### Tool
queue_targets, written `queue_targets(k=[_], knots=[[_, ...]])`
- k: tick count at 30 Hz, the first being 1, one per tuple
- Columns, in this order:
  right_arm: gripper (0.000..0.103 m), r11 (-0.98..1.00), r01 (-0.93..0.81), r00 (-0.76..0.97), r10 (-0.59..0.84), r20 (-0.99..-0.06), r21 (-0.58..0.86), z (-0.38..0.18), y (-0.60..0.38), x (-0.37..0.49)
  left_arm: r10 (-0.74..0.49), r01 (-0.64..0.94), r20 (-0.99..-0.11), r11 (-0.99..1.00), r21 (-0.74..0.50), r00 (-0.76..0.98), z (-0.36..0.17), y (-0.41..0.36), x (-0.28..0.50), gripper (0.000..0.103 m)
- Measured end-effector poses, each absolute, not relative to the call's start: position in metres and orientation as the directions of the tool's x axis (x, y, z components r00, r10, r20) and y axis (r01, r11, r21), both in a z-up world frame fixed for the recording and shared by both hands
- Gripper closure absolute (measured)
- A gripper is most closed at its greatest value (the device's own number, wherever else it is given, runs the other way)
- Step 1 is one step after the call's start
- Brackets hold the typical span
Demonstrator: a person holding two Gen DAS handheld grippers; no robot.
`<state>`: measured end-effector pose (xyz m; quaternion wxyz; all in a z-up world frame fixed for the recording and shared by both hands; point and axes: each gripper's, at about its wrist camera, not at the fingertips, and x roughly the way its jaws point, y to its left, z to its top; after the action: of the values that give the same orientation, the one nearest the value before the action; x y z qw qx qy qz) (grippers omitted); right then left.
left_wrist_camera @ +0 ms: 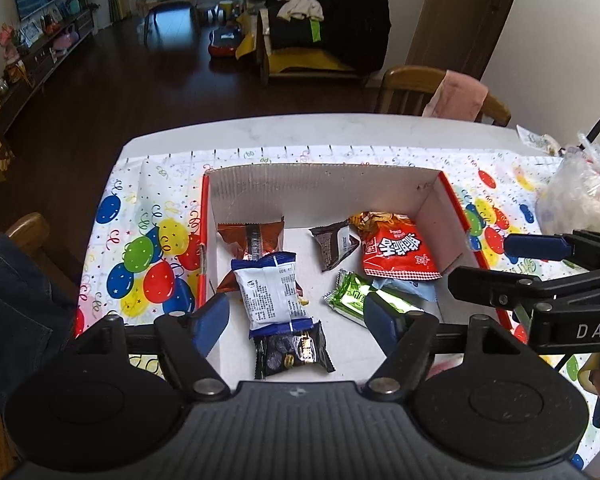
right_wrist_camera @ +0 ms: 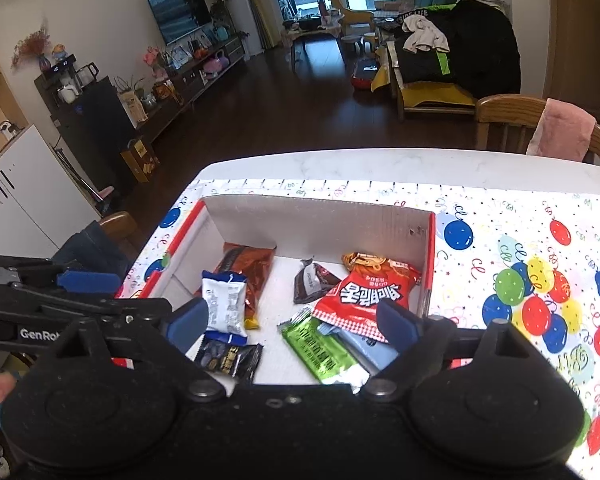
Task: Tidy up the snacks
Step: 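Move both open tools back toward the remaining snacks on the table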
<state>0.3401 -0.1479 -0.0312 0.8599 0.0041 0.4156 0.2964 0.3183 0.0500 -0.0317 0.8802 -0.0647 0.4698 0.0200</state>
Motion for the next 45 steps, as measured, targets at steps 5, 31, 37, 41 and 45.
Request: queue_targets(k=[5,31,37,41,45], knots=[[0.008,0.817,-0.506,0.484,0.533,-0.694,0.275,-0.025,-0.155,0.321,-0.038,-0.088,-0.811,0.99,-0.11,0.584,-0.022,0.051,0.298,0.029],[0.0,0.791,-0.595,0.485,0.496,-0.721,0.143,-0.062,-0.171,0.215,-0.152,0.091,-0.813,0.988,-0.122,0.561,-0.059,0.034,0.198,0.023],[0.001,0.772,-0.633,0.465,0.43,-0.774,0.048,-0.094,-0.168,0.198,-0.176,0.192,-0.84,0.978,-0.087,0.514,-0.086,0.023,0.183,0.023],[0.005,0.763,-0.646,0.435,0.399,-0.807,0.029,-0.119,-0.171,0.189,-0.186,0.274,-0.858,0.96,-0.056,0.479,-0.103,0.013,0.176,0.023],[0.012,0.755,-0.654,0.402,0.388,-0.829,0.036,-0.138,-0.174,0.181,-0.198,0.35,-0.878,0.936,-0.037,0.436,-0.119,0.002,0.173,0.023]])
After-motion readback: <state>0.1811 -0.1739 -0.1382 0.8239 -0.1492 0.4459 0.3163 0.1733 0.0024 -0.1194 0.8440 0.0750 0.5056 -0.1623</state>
